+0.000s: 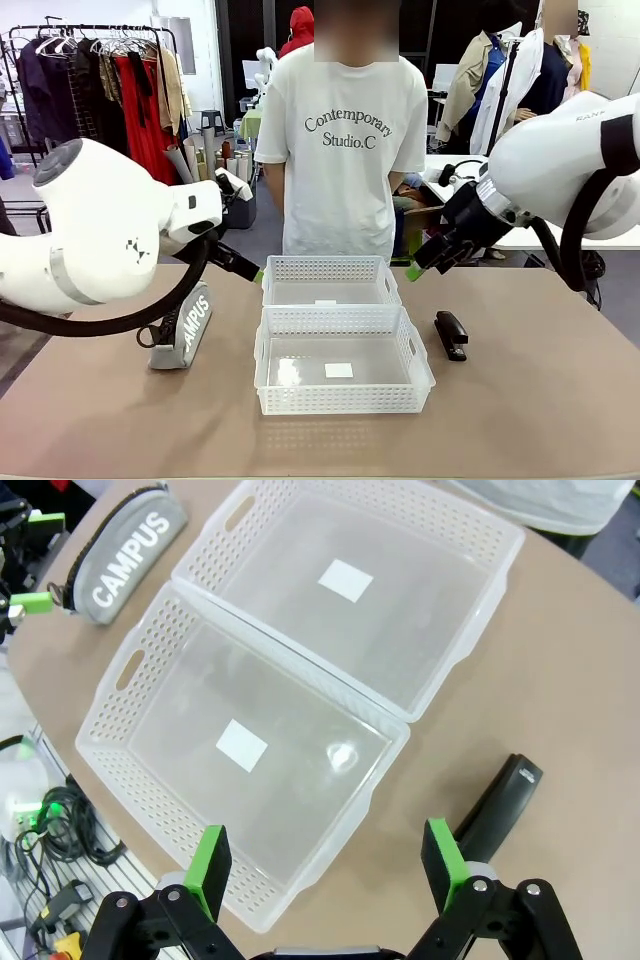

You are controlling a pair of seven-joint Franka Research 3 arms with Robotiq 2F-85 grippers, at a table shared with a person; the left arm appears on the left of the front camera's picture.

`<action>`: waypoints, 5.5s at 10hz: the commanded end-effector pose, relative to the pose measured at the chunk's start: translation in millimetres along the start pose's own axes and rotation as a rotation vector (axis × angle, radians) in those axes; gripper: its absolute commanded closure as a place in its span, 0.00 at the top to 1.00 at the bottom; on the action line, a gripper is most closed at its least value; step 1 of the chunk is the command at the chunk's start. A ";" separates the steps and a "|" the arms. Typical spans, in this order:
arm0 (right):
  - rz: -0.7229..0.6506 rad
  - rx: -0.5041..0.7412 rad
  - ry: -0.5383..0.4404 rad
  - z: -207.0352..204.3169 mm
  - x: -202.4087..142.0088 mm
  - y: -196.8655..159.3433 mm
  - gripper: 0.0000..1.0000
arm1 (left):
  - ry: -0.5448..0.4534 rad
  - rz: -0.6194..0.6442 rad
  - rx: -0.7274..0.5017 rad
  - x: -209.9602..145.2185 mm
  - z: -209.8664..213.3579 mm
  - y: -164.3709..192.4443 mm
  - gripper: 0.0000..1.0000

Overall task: Distribute items into two baskets.
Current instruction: Pick up the Pencil pouch that the person points to.

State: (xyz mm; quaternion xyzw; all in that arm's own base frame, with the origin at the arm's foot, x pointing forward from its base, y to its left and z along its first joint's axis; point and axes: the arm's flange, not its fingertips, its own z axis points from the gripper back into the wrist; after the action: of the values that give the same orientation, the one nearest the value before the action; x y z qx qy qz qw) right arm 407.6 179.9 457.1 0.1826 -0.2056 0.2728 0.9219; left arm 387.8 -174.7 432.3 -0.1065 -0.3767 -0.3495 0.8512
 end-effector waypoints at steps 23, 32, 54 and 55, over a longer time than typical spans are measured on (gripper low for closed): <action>-0.435 0.630 0.005 49.6 31.6 -37.6 1.00 | 0.136 0.498 -0.972 14.3 36.5 69.9 1.00; -0.499 0.964 -0.059 94.2 53.0 -48.0 1.00 | 0.116 0.733 -1.169 24.6 84.2 101.8 1.00; -0.589 1.008 -0.226 141.2 70.7 -77.7 1.00 | -0.010 1.024 -1.136 59.3 130.6 151.1 1.00; -0.589 1.008 -0.226 141.2 70.7 -77.7 1.00 | -0.010 1.024 -1.136 59.3 130.6 151.1 1.00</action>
State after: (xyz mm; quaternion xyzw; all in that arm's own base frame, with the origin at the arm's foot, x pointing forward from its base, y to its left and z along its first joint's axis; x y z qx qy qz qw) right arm 468.1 86.0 591.6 0.6744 -0.0877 0.0468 0.7316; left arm 443.2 -39.0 576.9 -0.6884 -0.0445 -0.0451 0.7226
